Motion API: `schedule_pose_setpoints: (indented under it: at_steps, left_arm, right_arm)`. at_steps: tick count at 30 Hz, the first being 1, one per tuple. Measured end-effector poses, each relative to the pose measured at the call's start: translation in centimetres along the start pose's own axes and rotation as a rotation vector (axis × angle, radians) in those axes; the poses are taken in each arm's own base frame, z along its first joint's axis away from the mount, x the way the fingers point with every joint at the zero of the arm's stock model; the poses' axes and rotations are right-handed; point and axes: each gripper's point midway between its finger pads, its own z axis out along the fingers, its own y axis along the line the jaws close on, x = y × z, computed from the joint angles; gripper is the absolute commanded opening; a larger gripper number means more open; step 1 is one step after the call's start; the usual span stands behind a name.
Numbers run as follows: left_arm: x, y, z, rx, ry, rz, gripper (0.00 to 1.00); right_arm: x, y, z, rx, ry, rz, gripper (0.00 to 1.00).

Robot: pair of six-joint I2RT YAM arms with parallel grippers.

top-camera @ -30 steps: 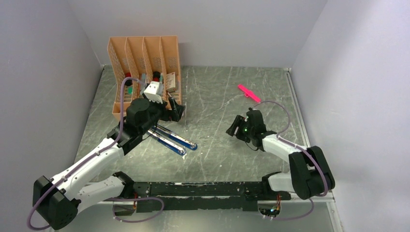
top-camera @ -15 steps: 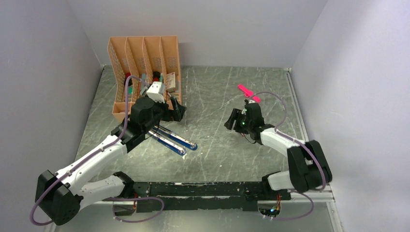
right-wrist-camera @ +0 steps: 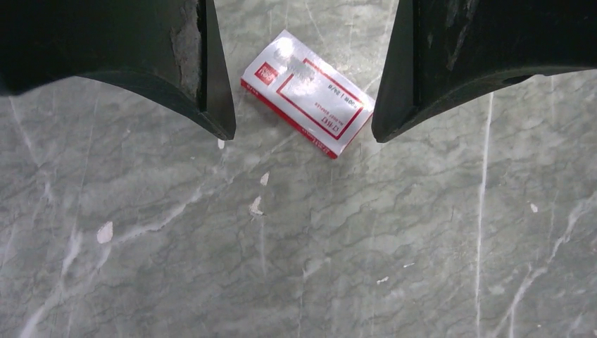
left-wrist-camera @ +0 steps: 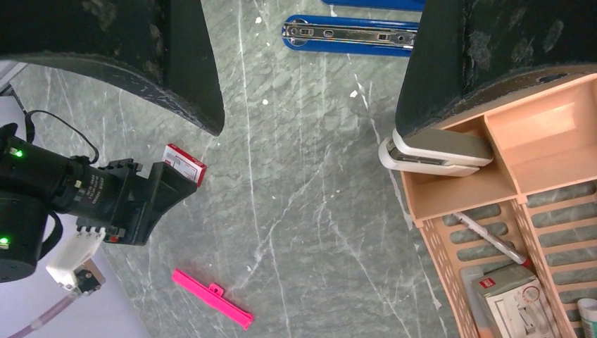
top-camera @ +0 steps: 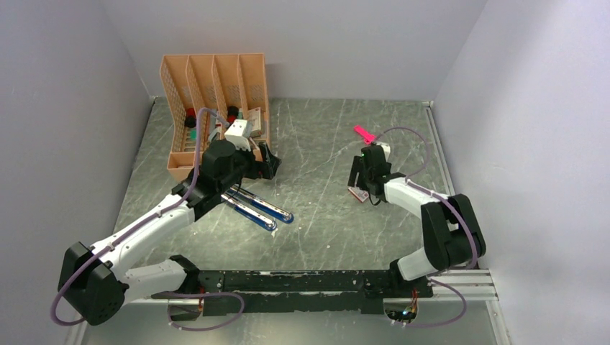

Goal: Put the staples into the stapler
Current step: Adjust the staple box at the center of the board.

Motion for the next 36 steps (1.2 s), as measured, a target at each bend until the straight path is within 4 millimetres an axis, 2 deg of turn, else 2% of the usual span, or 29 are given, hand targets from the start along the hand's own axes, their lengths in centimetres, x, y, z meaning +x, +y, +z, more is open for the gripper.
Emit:
schedule_pose_setpoints:
  at_steps: [7,18,25,30,36]
  left_arm:
    - [-0.2,-0.2,-0.1,0.01,-0.001,0.001,0.95]
    - [-0.1,-0.5,-0.2,0.024,0.002,0.005,0.95]
    - [0.0,-0.7,-0.3,0.039,0.009,0.006,0.95]
    - [0.1,-0.8,-0.3,0.046,0.013,0.008,0.95]
    - [0.2,-0.9,-0.2,0.052,0.02,0.01,0.95]
  right_arm:
    - [0.7,0.0,0.7,-0.006,0.048,-0.032,0.76]
    - [2.0,1.3,-0.3,-0.099,0.12,-0.042,0.75]
    - [3.1,0.4,-0.2,-0.065,0.172,-0.087,0.72]
    - [2.9,0.5,0.1,-0.043,0.192,-0.136,0.68]
    - [3.3,1.1,0.3,-0.031,0.211,-0.202,0.57]
